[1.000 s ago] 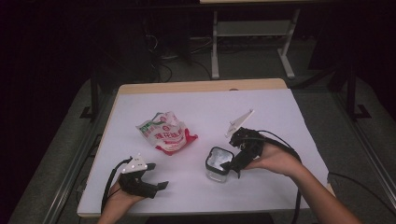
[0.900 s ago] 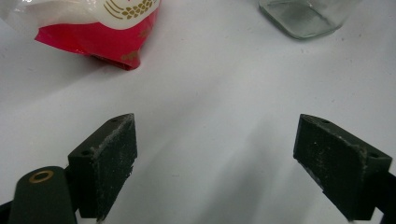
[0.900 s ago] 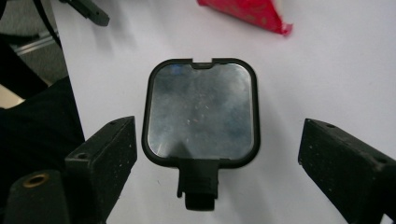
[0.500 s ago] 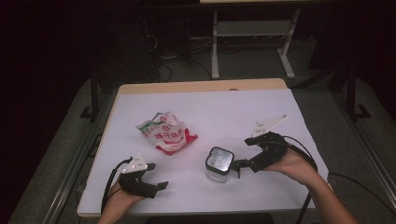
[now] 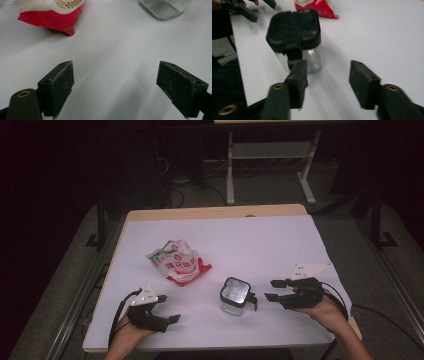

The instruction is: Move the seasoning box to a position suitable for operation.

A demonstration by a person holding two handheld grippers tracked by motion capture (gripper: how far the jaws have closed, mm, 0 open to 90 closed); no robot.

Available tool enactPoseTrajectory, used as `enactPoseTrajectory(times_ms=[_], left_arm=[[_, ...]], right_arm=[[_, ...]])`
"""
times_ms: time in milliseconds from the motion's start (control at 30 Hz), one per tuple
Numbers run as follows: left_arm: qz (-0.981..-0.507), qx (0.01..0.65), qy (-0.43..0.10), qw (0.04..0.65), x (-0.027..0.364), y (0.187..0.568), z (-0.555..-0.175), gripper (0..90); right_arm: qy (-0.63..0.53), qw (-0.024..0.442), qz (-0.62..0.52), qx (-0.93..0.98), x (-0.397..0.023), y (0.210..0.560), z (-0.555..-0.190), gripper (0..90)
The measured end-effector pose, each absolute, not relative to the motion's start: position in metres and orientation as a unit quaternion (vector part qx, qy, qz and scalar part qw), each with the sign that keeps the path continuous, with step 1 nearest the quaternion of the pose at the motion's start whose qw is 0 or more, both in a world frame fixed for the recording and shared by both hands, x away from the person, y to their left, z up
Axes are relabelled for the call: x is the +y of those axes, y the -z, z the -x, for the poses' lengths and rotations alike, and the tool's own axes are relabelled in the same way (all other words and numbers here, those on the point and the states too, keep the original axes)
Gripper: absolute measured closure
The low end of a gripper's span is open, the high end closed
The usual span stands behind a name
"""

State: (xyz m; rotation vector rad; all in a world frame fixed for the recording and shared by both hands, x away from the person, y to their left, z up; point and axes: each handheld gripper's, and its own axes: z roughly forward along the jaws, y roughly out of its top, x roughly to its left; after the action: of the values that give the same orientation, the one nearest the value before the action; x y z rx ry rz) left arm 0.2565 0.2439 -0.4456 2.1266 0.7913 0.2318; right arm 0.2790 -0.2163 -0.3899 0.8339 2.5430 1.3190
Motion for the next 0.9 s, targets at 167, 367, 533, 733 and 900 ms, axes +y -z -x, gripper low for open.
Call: enactPoseTrajectory(times_ms=[167,367,533,733,900], left_arm=[[-0.846,0.317,-0.092,0.419,0.244,0.446,-0.257,14.2],[-0.844,0.32,-0.092,0.42,0.245,0.446,-0.257,14.2],[-0.846,0.319,-0.093,0.418,0.244,0.446,-0.256,14.2],[-0.847,0.315,-0.094,0.418,0.245,0.446,-0.256,14.2],[-0.848,0.313,-0.094,0.418,0.244,0.446,-0.257,14.2]], right_arm=[[-0.446,0.09,-0.285,0.844,-0.222,0.405,-0.274,70.5],[-0.443,0.096,-0.293,0.842,-0.224,0.422,-0.268,89.7],[-0.446,0.086,-0.286,0.844,-0.221,0.43,-0.264,89.9],[-0.443,0.06,-0.266,0.854,-0.211,0.437,-0.256,89.8],[-0.453,0.041,-0.25,0.855,-0.205,0.438,-0.253,89.8]])
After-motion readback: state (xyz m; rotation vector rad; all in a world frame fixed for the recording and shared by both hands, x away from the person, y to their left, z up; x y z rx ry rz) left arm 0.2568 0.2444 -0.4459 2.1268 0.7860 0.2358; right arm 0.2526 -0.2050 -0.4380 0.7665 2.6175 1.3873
